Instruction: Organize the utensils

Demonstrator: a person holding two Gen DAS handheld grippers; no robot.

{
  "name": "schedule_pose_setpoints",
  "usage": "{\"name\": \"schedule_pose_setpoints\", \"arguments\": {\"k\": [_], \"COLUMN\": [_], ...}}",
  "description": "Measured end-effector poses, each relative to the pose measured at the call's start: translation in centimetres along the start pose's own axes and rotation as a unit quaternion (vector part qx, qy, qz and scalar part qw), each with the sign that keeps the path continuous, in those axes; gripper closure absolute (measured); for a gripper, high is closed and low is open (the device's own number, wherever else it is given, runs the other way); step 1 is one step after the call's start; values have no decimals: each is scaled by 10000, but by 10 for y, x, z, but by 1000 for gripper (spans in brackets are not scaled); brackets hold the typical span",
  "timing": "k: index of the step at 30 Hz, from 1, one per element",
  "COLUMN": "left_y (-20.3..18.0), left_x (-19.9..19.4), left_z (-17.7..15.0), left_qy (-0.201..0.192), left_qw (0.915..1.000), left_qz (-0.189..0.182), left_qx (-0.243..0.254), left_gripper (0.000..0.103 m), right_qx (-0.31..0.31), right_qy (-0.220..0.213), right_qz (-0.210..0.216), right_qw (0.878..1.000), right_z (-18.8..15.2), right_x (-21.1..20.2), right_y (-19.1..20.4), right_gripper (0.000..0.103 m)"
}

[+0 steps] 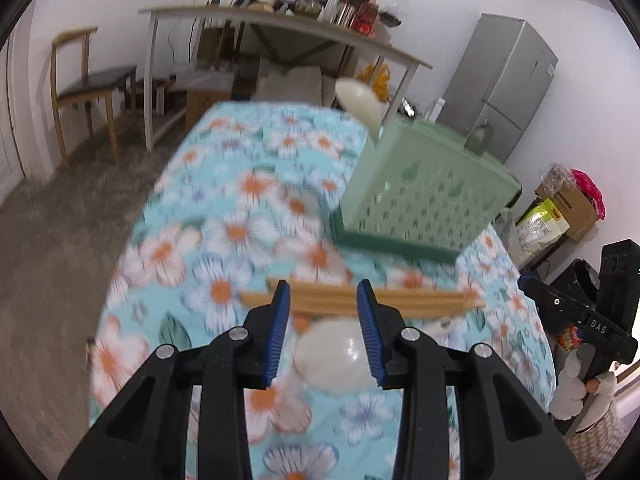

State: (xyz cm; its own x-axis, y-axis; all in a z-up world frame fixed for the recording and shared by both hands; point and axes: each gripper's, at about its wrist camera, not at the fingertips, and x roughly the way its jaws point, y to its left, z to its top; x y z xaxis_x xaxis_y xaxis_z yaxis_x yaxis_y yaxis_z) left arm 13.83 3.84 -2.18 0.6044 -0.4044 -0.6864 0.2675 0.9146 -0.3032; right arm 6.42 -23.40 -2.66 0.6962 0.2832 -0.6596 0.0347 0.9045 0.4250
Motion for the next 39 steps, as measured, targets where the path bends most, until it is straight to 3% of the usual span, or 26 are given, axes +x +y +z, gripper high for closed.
{"name": "schedule_pose_setpoints", "arguments": {"k": [11,15,21,25,31,36,39], "left_y": [34,50,59,64,54,32,11], "left_x": [39,49,54,54,42,22,9], "left_z": [-27,-28,-24,-27,-32,-35,-38], "left_qy": [831,996,1079,1121,911,784,786], "left_qw": [9888,9779,9667,9514,9424,9424,9476], "left_qz": [-467,-799,-1303,-1866,-2411,-2872,-2951], "left_qx": [-1149,-1658,-1920,-2177,-2131,-1528,-935], "left_gripper": [70,69,67,67,67,68,68], "right_qx": [251,271,323,322,328,332,370], "right_qy": [646,729,824,810,778,747,728], "right_qz": [119,183,180,148,89,48,21], "right_qw": [9975,9968,9959,9961,9964,9966,9967], "right_z": [-25,-28,-29,-28,-27,-28,-28], "right_x": [30,35,41,39,34,30,28], "right_y": [1,6,7,7,5,2,0], "right_gripper": [58,58,58,58,58,58,58]}}
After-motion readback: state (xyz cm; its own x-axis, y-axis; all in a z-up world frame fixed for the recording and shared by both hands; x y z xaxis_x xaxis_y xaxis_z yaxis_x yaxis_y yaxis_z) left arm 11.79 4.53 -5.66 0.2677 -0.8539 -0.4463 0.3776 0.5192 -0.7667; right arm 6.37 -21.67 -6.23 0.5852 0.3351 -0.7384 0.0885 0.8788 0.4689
